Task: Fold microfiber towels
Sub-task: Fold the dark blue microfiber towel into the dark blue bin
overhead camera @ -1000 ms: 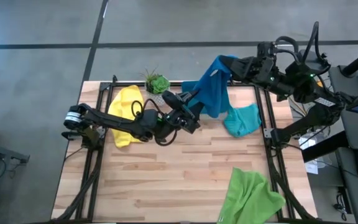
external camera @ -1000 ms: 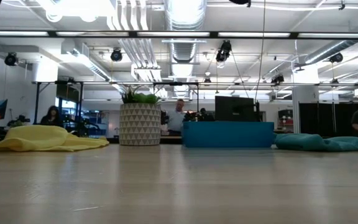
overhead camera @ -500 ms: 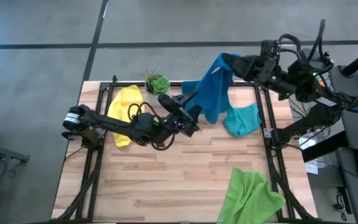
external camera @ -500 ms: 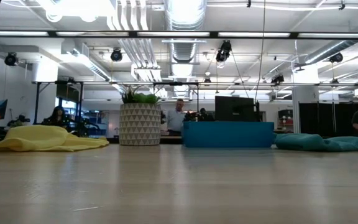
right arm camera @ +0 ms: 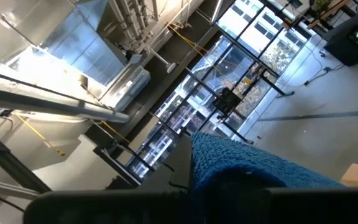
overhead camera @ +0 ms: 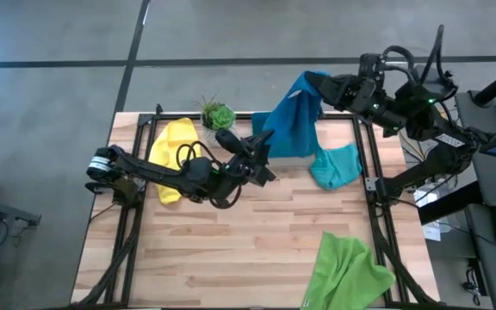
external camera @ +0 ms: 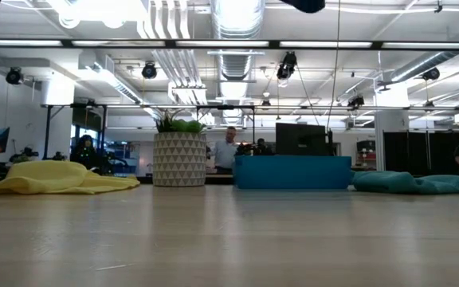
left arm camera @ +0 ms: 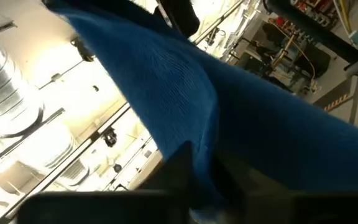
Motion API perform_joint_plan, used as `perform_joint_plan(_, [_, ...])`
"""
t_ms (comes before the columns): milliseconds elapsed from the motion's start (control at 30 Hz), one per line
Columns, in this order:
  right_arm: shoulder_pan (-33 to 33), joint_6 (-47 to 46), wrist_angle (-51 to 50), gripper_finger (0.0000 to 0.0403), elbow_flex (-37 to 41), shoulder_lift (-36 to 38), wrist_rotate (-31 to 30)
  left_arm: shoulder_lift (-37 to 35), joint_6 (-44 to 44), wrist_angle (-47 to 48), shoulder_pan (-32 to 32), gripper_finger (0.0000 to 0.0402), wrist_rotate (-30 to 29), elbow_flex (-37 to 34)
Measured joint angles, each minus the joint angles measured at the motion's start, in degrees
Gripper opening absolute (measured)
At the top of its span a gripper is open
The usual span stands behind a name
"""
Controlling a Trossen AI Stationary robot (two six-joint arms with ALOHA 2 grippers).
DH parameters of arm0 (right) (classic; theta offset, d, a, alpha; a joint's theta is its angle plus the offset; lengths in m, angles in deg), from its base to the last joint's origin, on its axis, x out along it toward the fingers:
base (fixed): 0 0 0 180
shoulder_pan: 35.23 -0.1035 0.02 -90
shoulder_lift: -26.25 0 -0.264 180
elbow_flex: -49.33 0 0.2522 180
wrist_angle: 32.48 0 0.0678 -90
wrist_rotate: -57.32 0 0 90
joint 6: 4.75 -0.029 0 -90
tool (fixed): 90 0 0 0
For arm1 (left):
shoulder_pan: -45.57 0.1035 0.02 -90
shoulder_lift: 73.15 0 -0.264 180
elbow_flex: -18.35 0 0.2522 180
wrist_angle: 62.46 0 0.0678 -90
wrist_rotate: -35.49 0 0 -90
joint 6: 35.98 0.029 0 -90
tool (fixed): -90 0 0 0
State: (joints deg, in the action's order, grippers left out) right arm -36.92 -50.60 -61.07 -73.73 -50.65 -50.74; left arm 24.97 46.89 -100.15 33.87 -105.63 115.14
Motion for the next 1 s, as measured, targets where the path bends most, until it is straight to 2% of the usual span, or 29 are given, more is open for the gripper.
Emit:
perform_joint_plan(67, [0.00,0.05,-0.03,0.0009,0.02,-0.07,0.02,-0.04,0.02,0.10,0.00,0.0008,-0.82,0.00])
perform_joint_plan(167, [0.00,1.45,-1.94,0.0009,0.02,0.48,0.33,-0.89,0.17,0.23,-0.02,0.0003,-5.30,0.00])
perform_joint_plan(333, [-0.02,5.02,-12.20,0.0009,0.02,2.82,0.33,-4.61,3.02,3.04,0.01,0.0001,-14.73,-0.27])
perform_joint_plan(500, [-0.02,7.45,-21.44,0.0009,0.00,4.15,0.03,-10.16,-0.43,9.70,-0.13,0.0000,-15.20,-1.97])
perform_joint_plan(600, [-0.02,9.34,-24.90,0.0009,0.02,4.04,0.03,-13.54,-4.76,19.18,0.02,0.0000,-15.14,-2.86])
perform_joint_plan(700, [-0.06,10.05,-29.40,0.0009,0.11,3.93,0.04,-16.38,-15.15,33.93,0.08,0.0000,-14.21,-2.95])
perform_joint_plan(833, [-1.77,10.08,-38.92,0.0009,0.83,3.22,0.02,-19.72,-36.23,56.20,-1.03,0.0000,-9.94,-2.93])
perform_joint_plan(933, [-4.51,9.90,-43.81,0.0009,3.27,2.89,0.07,-21.88,-52.11,71.59,-2.01,0.0000,-1.84,-2.93])
perform_joint_plan(1000, [-6.89,8.39,-44.73,0.0009,6.30,2.96,0.10,-22.79,-62.68,79.73,-2.36,0.0000,7.17,-2.94])
